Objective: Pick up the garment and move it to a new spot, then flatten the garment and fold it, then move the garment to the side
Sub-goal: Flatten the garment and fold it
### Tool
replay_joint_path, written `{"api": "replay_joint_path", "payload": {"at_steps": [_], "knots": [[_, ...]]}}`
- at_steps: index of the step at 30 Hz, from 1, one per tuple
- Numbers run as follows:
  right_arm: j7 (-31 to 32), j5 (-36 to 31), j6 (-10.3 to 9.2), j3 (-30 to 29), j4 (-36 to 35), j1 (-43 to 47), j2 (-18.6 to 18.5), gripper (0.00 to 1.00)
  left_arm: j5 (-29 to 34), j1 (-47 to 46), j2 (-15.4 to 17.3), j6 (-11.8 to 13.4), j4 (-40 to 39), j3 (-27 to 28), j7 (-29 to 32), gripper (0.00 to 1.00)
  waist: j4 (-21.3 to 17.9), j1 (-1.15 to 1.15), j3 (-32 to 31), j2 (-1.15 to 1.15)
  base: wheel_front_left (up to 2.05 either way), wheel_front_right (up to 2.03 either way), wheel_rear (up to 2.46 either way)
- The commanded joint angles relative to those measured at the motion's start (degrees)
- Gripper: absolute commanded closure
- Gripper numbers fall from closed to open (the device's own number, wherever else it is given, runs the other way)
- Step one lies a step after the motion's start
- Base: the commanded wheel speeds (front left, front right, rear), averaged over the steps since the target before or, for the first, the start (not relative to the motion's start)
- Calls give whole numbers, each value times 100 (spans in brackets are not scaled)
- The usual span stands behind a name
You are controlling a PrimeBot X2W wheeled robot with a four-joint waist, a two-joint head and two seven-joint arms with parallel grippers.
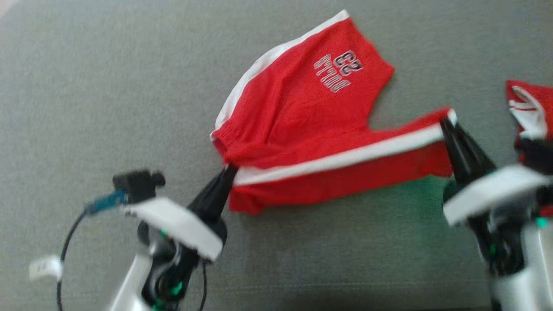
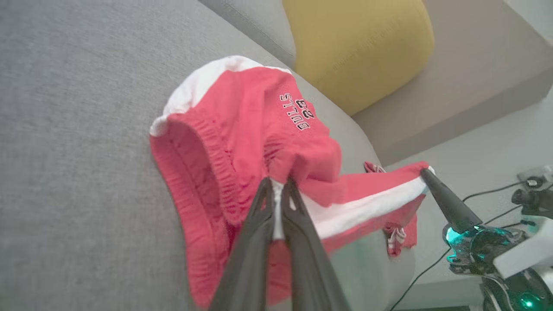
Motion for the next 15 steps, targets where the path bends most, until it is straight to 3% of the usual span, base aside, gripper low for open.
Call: {"api": "replay_joint_path", "payload": {"at_steps": [1, 9, 15], "knots": [[87, 37, -4, 208, 35, -471, -167, 100, -178, -427, -66, -89, 15, 261, 74, 100, 251, 0, 319, 0, 0, 0, 0], [175, 273, -4, 562, 1741, -2633, -415, 100, -792, -1812, -357, -429, 1225, 420, 353, 100, 665, 0, 874, 0, 0, 0, 0], [-174, 388, -4, 777, 2997, -3933, -537, 100, -1019, -2770, -514, -574, 2084, 405, 340, 100, 903, 0, 1132, 0, 0, 0, 0]]}}
